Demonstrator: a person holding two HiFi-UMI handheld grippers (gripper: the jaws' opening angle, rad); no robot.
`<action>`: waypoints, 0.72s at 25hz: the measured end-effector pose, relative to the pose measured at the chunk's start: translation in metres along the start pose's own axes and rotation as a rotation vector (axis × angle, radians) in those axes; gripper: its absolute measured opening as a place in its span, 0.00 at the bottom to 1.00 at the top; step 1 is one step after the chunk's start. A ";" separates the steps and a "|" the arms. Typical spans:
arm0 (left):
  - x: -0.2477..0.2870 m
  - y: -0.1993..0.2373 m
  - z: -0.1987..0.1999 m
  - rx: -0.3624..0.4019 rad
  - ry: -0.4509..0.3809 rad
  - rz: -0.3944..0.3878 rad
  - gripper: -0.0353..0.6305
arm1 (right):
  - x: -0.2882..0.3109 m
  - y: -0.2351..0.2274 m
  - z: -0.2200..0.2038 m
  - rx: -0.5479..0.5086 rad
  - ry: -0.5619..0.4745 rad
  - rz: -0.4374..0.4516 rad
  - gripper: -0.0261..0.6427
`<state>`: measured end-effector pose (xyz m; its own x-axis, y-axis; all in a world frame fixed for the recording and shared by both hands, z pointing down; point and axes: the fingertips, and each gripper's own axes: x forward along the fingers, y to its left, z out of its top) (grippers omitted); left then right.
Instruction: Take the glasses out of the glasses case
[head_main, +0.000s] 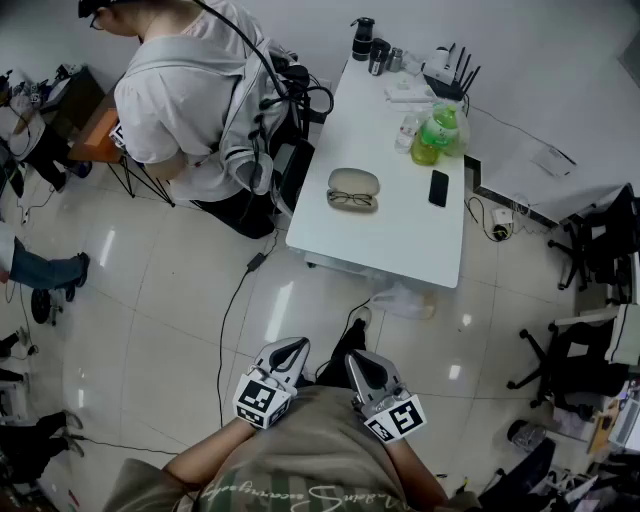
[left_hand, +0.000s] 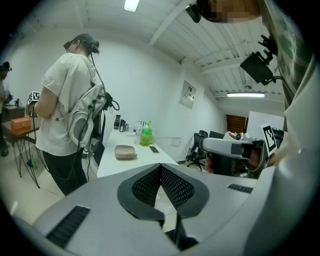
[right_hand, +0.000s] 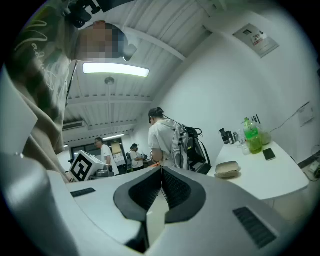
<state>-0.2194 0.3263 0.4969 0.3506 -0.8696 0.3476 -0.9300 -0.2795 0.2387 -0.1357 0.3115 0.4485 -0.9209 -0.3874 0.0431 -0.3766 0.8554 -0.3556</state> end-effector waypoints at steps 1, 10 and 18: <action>0.014 0.002 0.005 -0.002 0.005 0.003 0.06 | 0.004 -0.012 0.006 -0.010 0.000 0.007 0.06; 0.157 0.007 0.066 0.024 0.054 0.034 0.06 | 0.028 -0.142 0.062 -0.067 0.013 0.049 0.06; 0.226 0.019 0.096 0.046 0.108 0.109 0.06 | 0.027 -0.228 0.086 -0.016 0.044 0.069 0.06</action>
<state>-0.1686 0.0852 0.4931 0.2551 -0.8477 0.4651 -0.9663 -0.2064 0.1539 -0.0659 0.0770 0.4505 -0.9481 -0.3124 0.0602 -0.3135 0.8850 -0.3442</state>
